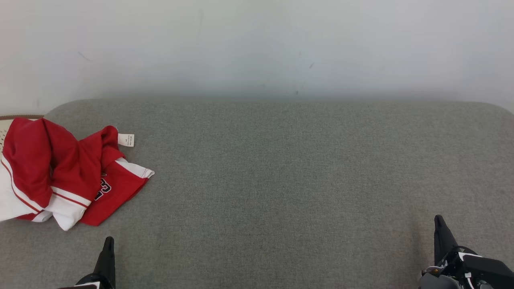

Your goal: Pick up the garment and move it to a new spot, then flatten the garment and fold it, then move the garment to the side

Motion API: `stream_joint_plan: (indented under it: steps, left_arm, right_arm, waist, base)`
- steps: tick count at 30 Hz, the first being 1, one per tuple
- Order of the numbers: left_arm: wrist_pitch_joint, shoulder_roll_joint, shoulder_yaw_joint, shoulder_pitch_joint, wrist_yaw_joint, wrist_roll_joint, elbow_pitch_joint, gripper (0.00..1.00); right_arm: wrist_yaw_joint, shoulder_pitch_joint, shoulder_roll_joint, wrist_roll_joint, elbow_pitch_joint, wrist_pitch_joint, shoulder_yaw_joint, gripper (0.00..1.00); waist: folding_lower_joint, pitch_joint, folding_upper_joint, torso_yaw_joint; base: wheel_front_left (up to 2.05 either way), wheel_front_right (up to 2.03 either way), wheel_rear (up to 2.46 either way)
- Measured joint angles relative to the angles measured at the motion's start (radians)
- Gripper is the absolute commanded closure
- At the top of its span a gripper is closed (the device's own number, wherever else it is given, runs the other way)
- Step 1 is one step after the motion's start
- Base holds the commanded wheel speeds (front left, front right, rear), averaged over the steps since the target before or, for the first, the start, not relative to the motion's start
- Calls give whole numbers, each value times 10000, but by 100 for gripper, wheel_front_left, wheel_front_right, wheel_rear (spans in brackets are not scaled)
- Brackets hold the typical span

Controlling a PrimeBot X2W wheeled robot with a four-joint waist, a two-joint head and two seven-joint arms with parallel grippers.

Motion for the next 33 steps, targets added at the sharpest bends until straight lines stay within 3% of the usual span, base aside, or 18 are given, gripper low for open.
stream_joint_plan:
  steps: [11,12,23,33]
  left_arm:
    - [0,0,0,0,0,0,0,100]
    - [0,0,0,0,0,0,0,0]
    - [-347,-130,-79,416,12,288,159,0]
    - [-867,-127,-90,459,12,2134,-79,0]
  right_arm:
    - [0,0,0,0,0,0,-4,100]
    - [0,0,0,0,0,0,-4,0]
    - [-2,373,27,-148,184,-207,263,0]
    - [-2,346,-357,-1538,65,-807,965,0]
  waist:
    - [0,0,0,0]
    - [0,0,0,0]
    - [0,24,0,-5]
    - [2,68,0,-26]
  base:
    - [0,0,0]
    - [0,0,0]
    - [0,0,0]
    - [0,0,0]
